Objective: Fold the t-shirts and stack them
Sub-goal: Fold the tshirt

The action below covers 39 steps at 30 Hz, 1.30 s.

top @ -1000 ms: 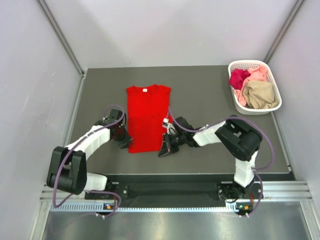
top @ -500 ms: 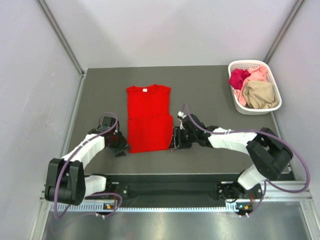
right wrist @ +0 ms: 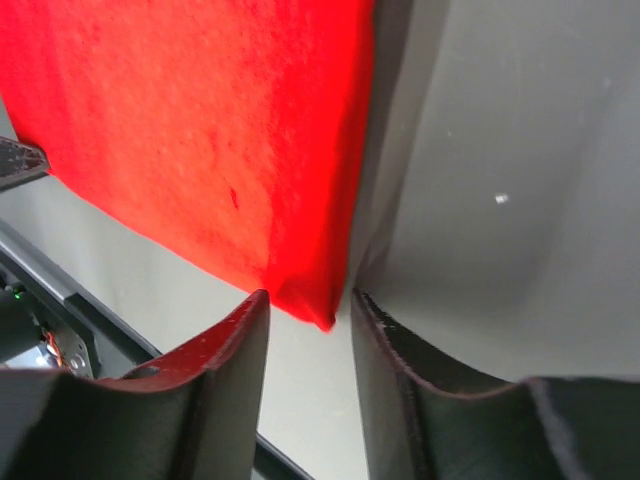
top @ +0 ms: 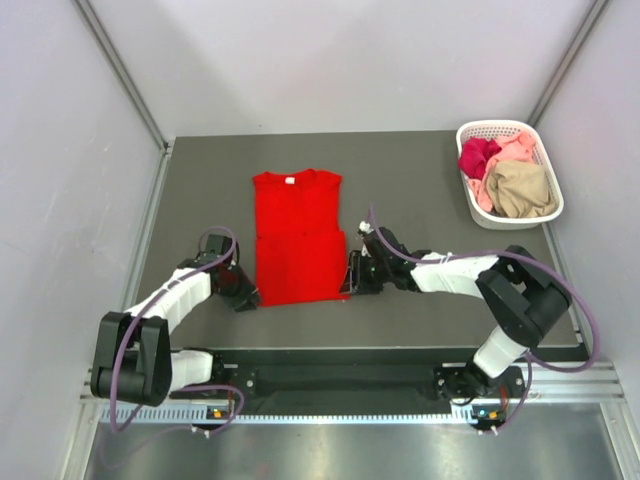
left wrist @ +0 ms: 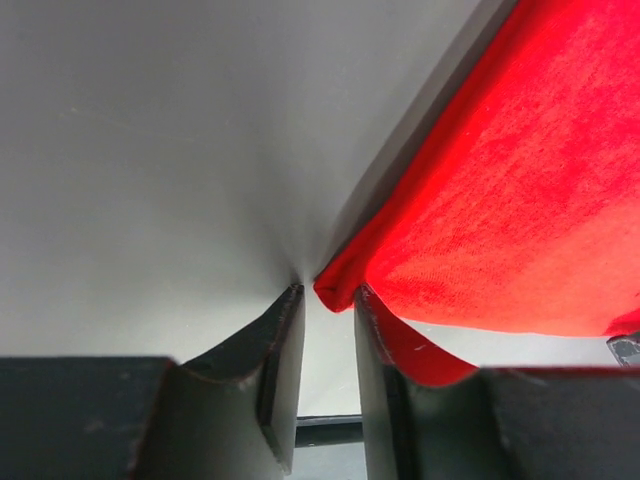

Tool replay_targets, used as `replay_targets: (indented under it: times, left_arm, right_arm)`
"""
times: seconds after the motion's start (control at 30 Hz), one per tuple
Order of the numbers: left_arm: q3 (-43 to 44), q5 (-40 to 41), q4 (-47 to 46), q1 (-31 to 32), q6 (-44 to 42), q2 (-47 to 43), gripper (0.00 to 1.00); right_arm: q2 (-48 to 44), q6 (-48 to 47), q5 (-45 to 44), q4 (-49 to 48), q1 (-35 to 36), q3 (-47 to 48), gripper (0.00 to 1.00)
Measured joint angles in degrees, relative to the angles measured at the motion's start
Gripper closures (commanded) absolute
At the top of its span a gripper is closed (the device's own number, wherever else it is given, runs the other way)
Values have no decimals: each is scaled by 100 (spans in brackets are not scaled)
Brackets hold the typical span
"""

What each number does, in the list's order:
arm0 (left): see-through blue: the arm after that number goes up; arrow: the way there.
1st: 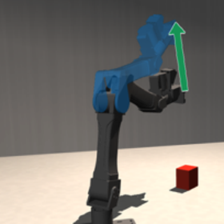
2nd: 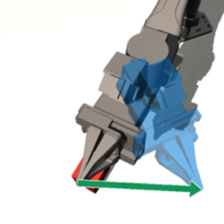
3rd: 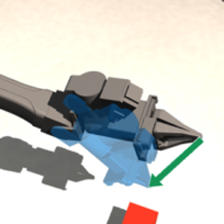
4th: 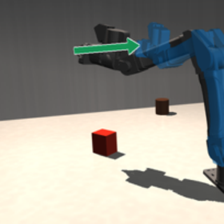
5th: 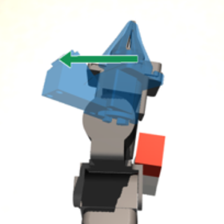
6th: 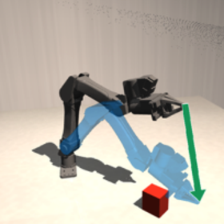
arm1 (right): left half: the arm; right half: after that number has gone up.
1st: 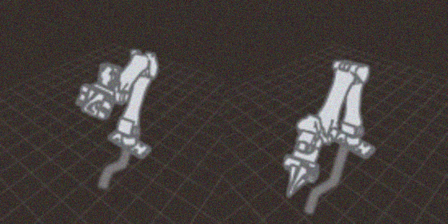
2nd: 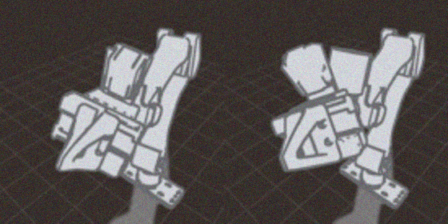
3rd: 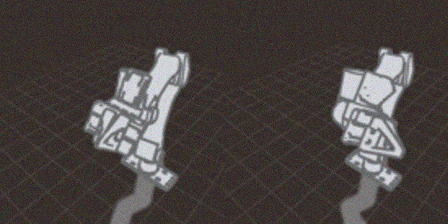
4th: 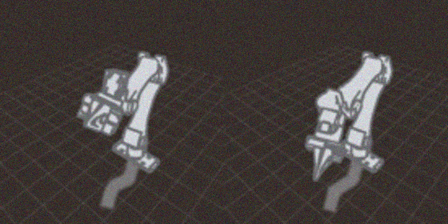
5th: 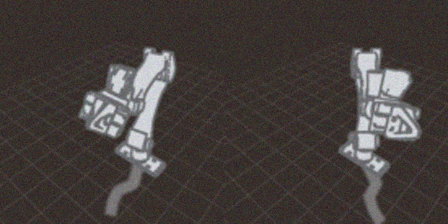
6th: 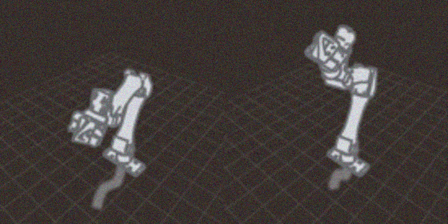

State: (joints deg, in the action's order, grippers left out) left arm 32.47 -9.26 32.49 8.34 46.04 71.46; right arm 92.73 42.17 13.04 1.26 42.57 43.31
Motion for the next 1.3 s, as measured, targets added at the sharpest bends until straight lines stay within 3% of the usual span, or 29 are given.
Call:
replay_targets:
  times: [0.17,0.43,1.17,1.27,1.3]
  left_arm:
    - [-2,-17,-107,0,4,33,78]
    - [-4,11,-133,0,-24,44,100]
    - [0,-15,-146,0,-57,66,100]
    - [-42,-39,-190,-2,-52,35,100]
    - [-68,-52,-216,-7,-48,11,100]
  right_arm:
    - [131,72,98,-269,0,-15,67]
    - [140,160,203,-522,-7,-133,64]
    - [127,302,308,-750,79,-245,59]
    - [96,313,280,-789,98,-299,63]
    - [85,315,267,-811,103,-334,74]
